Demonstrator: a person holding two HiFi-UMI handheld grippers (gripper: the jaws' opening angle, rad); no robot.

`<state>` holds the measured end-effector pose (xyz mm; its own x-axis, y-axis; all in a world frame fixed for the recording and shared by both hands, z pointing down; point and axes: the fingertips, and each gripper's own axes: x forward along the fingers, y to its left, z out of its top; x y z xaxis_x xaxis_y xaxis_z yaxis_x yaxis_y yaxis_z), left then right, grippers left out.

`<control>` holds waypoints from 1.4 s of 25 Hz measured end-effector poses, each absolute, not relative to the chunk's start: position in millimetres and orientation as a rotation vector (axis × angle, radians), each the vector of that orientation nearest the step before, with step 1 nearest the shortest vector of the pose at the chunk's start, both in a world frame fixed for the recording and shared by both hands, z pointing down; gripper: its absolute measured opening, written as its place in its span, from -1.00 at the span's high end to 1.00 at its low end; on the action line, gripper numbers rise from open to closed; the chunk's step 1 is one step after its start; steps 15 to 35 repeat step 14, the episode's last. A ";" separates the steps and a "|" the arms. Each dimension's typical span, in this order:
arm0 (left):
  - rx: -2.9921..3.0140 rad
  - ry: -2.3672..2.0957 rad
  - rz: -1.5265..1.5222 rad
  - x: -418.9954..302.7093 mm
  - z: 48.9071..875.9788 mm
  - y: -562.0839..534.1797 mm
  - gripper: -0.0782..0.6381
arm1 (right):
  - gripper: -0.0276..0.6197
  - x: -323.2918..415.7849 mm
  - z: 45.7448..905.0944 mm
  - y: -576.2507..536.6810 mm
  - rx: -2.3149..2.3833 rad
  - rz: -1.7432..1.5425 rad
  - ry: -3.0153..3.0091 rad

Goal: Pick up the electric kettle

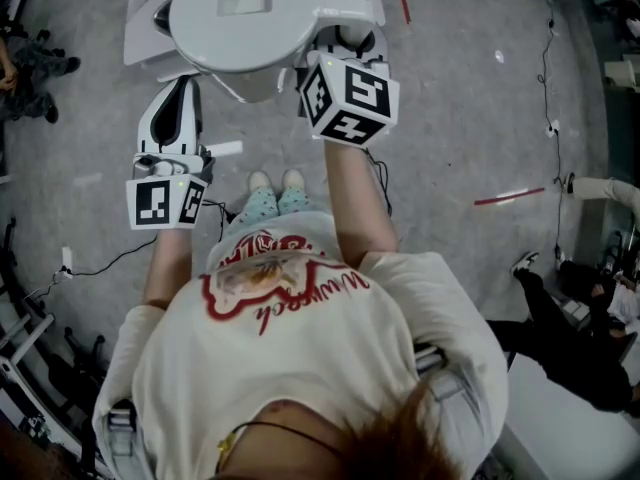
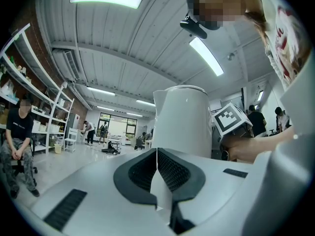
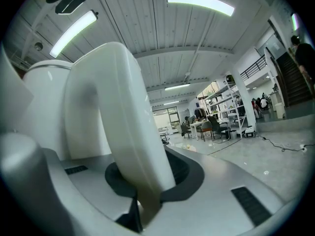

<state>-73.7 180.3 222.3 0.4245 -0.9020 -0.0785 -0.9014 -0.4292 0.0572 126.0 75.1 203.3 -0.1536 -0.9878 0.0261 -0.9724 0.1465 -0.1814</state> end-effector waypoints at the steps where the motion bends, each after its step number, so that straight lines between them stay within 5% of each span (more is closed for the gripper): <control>1: 2.646 -1.675 -0.152 -73.3 222.5 180.8 0.74 | 0.74 126.3 203.2 75.8 -1.974 -0.236 2.301; 35: 2.637 -1.674 -0.161 -80.4 225.1 181.5 0.74 | 0.74 119.0 208.1 77.3 -1.982 -0.242 2.300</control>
